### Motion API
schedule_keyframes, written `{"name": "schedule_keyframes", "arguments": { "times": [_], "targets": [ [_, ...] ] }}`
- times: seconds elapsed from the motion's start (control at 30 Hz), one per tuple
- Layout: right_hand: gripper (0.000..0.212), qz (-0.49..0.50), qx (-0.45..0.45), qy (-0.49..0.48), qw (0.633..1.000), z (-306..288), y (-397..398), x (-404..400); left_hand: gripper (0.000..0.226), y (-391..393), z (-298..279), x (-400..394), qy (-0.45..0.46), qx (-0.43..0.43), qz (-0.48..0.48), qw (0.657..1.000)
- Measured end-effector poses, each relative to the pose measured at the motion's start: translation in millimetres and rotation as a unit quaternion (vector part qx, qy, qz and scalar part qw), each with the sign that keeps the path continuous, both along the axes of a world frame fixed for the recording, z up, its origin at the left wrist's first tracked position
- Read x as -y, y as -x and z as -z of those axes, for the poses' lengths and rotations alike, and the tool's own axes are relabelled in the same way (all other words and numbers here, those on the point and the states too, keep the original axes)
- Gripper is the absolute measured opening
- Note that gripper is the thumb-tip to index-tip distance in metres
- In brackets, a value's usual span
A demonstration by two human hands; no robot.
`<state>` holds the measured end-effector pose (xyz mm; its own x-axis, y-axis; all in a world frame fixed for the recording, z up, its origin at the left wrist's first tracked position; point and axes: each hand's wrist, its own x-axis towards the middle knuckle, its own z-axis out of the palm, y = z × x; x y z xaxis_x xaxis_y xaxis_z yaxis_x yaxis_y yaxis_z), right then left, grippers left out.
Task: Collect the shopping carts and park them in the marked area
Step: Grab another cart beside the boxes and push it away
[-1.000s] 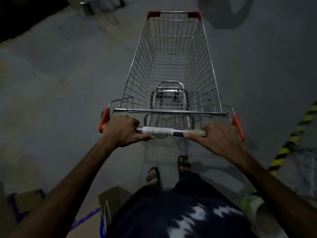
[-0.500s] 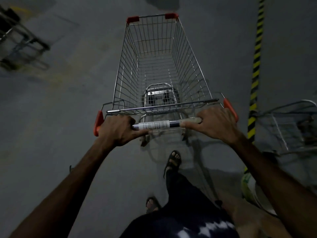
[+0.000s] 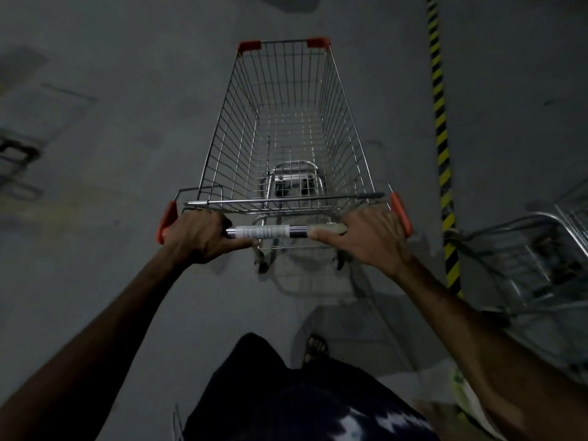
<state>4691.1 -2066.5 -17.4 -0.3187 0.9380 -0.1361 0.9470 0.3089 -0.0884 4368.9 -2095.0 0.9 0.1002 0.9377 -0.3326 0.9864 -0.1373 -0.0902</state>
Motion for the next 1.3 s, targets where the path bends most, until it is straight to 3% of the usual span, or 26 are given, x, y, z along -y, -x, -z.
{"name": "schedule_keyframes", "arguments": {
  "times": [0.17, 0.3, 0.43, 0.53, 0.67, 0.8, 0.97, 1.1, 1.23, 1.3],
  "targets": [
    [0.110, 0.044, 0.036, 0.025, 0.998, -6.2, -4.3, -63.3, 0.085, -3.9, -2.2, -80.6, 0.004, 0.004, 0.039, 0.999],
    [0.105, 0.080, 0.050, -0.001, 0.996, 0.7, -7.7, -114.6, 0.088, -4.7, 0.9, -155.3, -0.002, -0.015, 0.079, 0.997],
    [0.101, 0.125, -0.007, 0.009, 0.992, 6.9, -8.9, -168.3, 0.091, -2.9, 3.1, -236.9, -0.018, -0.021, 0.137, 0.990],
    [0.083, 0.144, -0.048, 0.003, 0.988, 1.9, -6.8, -202.9, 0.095, 1.0, 6.5, -300.5, -0.004, -0.006, 0.182, 0.983],
    [0.091, 0.203, -0.025, -0.034, 0.978, -2.0, -7.8, -248.3, 0.089, -13.6, 2.0, -380.0, -0.008, -0.016, 0.233, 0.972],
    [0.081, 0.238, -0.041, -0.018, 0.970, -7.8, -11.2, -288.4, 0.086, -28.4, 5.9, -454.7, 0.001, 0.015, 0.278, 0.961],
    [0.071, 0.291, -0.016, -0.046, 0.955, -22.8, -22.5, -331.8, 0.087, -69.7, -2.8, -531.1, -0.003, -0.019, 0.316, 0.949],
    [0.086, 0.347, 0.044, -0.053, 0.935, -13.7, -50.7, -378.2, 0.094, -108.1, 6.1, -604.1, 0.006, 0.009, 0.336, 0.942],
    [0.077, 0.372, -0.035, -0.076, 0.924, -4.9, -89.8, -426.4, 0.092, -160.3, 8.4, -670.9, -0.007, -0.013, 0.357, 0.934],
    [0.082, 0.387, -0.028, -0.077, 0.918, -6.1, -112.0, -452.4, 0.095, -189.8, 7.1, -705.8, -0.006, -0.019, 0.359, 0.933]
  ]
}}
